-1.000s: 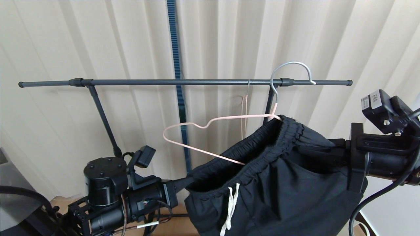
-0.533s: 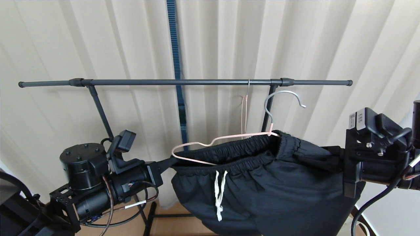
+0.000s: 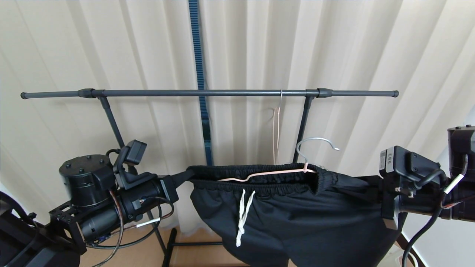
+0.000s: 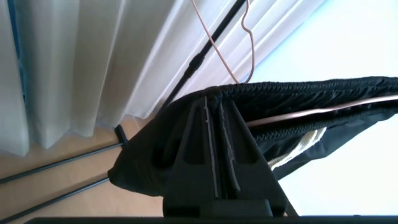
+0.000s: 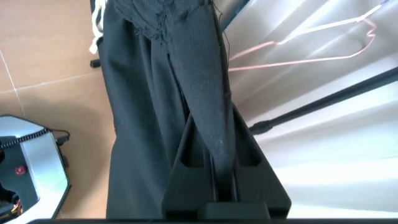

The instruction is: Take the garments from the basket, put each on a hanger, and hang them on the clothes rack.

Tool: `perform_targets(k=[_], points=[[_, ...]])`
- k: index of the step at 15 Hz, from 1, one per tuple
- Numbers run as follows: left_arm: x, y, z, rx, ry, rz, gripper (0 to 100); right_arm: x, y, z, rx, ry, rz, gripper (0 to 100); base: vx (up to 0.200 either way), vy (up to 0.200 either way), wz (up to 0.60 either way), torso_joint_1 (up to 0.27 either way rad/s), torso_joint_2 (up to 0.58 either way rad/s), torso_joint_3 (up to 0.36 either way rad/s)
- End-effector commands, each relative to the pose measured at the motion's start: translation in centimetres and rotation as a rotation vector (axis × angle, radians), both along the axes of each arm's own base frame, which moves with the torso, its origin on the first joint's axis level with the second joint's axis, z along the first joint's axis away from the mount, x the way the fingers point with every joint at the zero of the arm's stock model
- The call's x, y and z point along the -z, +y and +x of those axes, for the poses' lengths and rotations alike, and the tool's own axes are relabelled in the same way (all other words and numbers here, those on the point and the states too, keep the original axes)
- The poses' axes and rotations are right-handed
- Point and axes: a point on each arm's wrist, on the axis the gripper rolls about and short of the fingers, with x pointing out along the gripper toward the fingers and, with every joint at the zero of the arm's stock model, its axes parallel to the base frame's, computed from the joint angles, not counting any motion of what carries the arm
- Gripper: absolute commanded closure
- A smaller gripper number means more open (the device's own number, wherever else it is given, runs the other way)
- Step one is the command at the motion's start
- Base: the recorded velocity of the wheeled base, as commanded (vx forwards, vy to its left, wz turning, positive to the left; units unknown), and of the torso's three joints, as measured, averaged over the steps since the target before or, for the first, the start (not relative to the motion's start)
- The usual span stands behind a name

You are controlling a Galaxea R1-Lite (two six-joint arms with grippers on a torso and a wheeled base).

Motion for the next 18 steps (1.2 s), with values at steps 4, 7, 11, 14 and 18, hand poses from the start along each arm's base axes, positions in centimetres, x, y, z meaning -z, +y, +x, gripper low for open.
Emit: perform_targets(k=[4, 7, 11, 14, 18], points=[[-4.5, 0.0, -0.6, 0.010, -0.036, 0.007, 100, 1.3, 0.0, 0.8, 0.047, 0.018, -0.082, 100, 0.000, 0.000, 0.00, 0.000, 0.00, 0.000], [-6.9, -0.7, -1.4, 0.052, -0.052, 0.057, 100, 1.9, 0.2, 1.2, 0.063, 0.035, -0.106, 100, 0.000, 0.000, 0.00, 0.000, 0.00, 0.000], [-8.3, -1.6, -2.0, 0.070, -0.055, 0.126, 100, 2.4, 0.7, 1.7, 0.093, 0.045, -0.140, 100, 0.000, 0.000, 0.00, 0.000, 0.00, 0.000], [-8.3, -3.3, -3.0, 0.098, -0.056, 0.193, 100, 2.5, 1.9, 2.3, 0.125, 0.073, -0.123, 100, 0.000, 0.000, 0.00, 0.000, 0.00, 0.000], [-8.2, -4.6, -3.7, 0.116, -0.061, 0.272, 100, 1.1, 4.4, 2.2, 0.193, 0.141, 0.012, 100, 0.000, 0.000, 0.00, 0.000, 0.00, 0.000]])
